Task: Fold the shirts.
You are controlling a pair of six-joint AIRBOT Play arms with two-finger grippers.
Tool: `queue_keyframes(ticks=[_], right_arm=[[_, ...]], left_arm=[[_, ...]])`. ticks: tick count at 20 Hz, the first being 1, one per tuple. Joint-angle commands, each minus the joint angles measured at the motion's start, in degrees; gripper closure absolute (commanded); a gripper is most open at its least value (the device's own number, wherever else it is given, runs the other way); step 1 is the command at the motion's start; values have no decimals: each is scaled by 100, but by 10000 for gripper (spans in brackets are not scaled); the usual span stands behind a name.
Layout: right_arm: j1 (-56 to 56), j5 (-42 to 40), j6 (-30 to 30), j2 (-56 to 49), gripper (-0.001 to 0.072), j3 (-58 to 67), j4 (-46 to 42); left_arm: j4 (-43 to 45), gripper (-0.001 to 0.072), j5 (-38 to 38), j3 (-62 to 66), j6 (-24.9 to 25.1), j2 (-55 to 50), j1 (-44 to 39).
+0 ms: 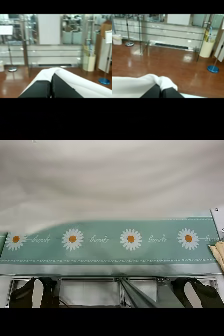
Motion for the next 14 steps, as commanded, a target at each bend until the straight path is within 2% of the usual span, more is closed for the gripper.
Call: queue_keyframes(ticks=[1,4,7,9,11,13,14], right_arm=[[2,662,284,275,690,-33,-321],[2,951,439,273,690,-533,-278],[2,872,439,140,690,-1620,240],[2,756,225,-201,690,-2417,651],[2,345,9,-691,690,-3088,743],[4,-118,-221,-1390,690,-3432,855],[7,-289,-306,-1867,690,-3458,951]], left_arm=[[686,689,-203,50,-369,450,-153],[833,689,-822,-249,-817,367,-168],[302,689,-1082,-1200,-839,122,-175],[-334,689,-1088,-2094,-566,-214,-181],[-960,689,-562,-2916,229,-765,-271],[-1167,689,179,-3386,376,-1598,-522],[-1145,689,299,-3403,435,-2122,-695]])
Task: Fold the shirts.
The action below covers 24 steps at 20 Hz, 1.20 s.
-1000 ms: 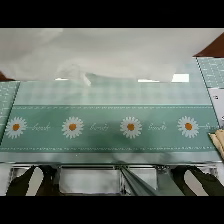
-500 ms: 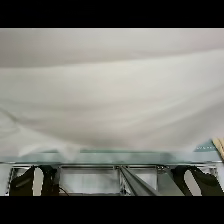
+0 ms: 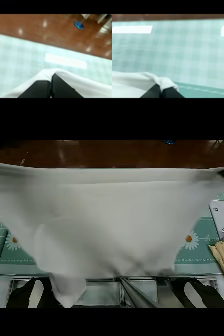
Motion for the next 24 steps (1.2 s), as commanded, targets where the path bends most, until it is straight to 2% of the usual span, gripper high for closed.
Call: queue_keyframes(ticks=[1,3,6,10,14,17,18,19,21,23,24], right_arm=[[46,-761,-446,-1333,690,-520,479],[192,-1292,-680,-2192,690,-481,745],[393,-2105,-592,-3578,690,39,778],[391,-2192,-420,-5025,690,1158,1241],[374,-2004,-295,-5497,690,1663,1152],[275,-1419,-417,-5486,689,1663,935],[208,-1134,-490,-5488,689,1663,835],[149,-848,-490,-5488,689,1663,605],[85,-240,-468,-5488,689,1650,59],[85,140,-463,-5488,689,1550,-417],[87,177,-461,-5488,689,1451,-527]], left_arm=[[-485,689,787,-573,509,-1554,-496],[-479,689,1272,-431,507,-2671,-1012],[-481,689,1908,275,501,-4312,-1598],[-481,690,1731,1687,-111,-5912,-1961],[-474,689,1373,2363,-407,-6360,-1974],[-155,689,367,2448,-350,-6293,-1733],[-17,689,-149,2446,-90,-6286,-1639],[201,689,-619,2446,79,-6288,-1589],[1029,689,-1346,2404,68,-6290,-1576],[1703,689,-1722,2282,-17,-6290,-1606],[1764,689,-1781,2173,-11,-6290,-1615]])
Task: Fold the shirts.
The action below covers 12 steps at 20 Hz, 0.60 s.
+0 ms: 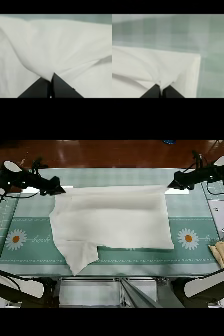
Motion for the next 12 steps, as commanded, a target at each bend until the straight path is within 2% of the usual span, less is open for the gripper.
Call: queue_keyframes(ticks=[1,10,11,12], right_arm=[[-33,592,-9,-20,689,-256,-647],[7,378,61,-31,686,-881,-774],[7,376,195,-31,538,-881,-776],[7,468,334,-24,288,-881,-772]], left_arm=[[802,689,-778,-247,26,-13,-2],[826,689,-1185,-483,17,-59,-66],[826,653,-1287,-483,-85,-59,-66],[826,498,-1397,-479,-262,-55,-63]])
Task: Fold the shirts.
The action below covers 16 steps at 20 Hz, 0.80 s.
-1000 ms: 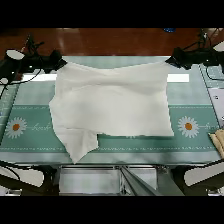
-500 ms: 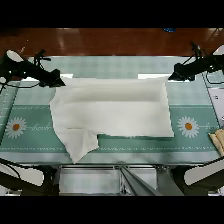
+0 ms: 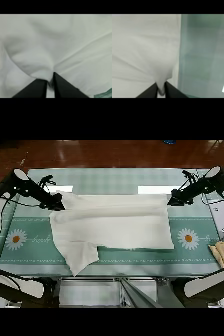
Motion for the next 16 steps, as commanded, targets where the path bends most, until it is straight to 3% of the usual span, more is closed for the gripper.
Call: queue_keyframes(ticks=[1,6,10,13,14,16], right_arm=[[0,247,234,37,303,-37,2],[-367,520,496,647,304,-243,9],[-778,-767,435,1915,304,-2140,79],[-1038,-1703,-262,2859,303,-3991,1191],[-1113,-1834,-651,3132,304,-4513,1685],[-1145,-2028,-870,3598,304,-5222,1978]], left_arm=[[-17,206,-470,-2,-278,20,9],[22,202,-1071,-232,-391,533,50],[817,201,-258,-1954,-356,2039,422],[918,201,323,-3650,-332,3152,1270],[804,201,461,-4092,-286,3445,1596],[175,201,605,-4819,31,3930,2299]])
